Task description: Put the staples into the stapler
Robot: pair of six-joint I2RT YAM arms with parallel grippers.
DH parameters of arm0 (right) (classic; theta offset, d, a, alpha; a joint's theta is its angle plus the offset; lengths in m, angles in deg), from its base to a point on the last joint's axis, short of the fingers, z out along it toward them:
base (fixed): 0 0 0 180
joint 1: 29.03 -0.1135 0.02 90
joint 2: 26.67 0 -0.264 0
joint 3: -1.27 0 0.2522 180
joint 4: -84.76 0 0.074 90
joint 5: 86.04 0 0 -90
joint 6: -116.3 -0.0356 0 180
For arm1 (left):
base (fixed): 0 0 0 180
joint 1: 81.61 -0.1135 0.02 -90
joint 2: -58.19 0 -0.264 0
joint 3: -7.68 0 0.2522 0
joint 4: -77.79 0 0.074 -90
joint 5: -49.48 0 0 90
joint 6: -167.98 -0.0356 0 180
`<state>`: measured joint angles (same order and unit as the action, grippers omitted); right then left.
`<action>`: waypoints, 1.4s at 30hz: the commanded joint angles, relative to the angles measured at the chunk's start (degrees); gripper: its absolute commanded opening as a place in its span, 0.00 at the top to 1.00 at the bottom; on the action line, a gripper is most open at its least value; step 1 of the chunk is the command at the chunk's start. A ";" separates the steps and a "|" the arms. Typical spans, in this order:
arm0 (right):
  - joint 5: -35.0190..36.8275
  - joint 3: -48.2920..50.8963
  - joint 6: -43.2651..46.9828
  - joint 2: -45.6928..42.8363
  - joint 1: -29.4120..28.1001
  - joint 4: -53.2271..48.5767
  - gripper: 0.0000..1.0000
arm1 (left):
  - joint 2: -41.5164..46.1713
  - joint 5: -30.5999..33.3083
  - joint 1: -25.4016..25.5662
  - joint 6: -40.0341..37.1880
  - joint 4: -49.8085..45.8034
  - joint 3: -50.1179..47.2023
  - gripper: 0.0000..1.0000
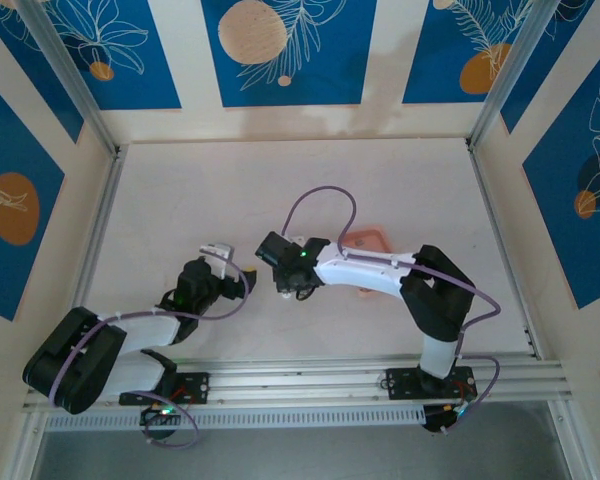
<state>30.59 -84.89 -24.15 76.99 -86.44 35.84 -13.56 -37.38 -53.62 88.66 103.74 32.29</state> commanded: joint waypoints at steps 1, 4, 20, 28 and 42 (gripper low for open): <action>-2.70 -1.87 0.53 1.06 0.71 0.41 0.83 | -0.23 1.71 0.14 3.22 -0.59 -0.67 0.05; -3.18 -1.87 0.50 1.74 0.81 0.99 0.82 | -0.73 1.55 0.07 3.78 -0.59 -0.61 0.05; -5.08 -3.62 1.52 4.58 2.12 2.63 0.82 | -2.00 1.48 0.11 4.68 -0.24 -0.31 0.04; -5.44 -3.63 0.90 5.33 2.12 1.89 0.82 | -2.22 1.54 0.14 4.62 0.01 -0.30 0.04; -4.08 -3.94 0.27 6.17 1.64 -0.43 0.83 | -2.17 1.57 0.13 4.51 0.21 -0.39 0.04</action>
<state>26.03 -87.39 -23.17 82.02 -84.49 37.61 -15.46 -36.79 -53.62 92.68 103.47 32.29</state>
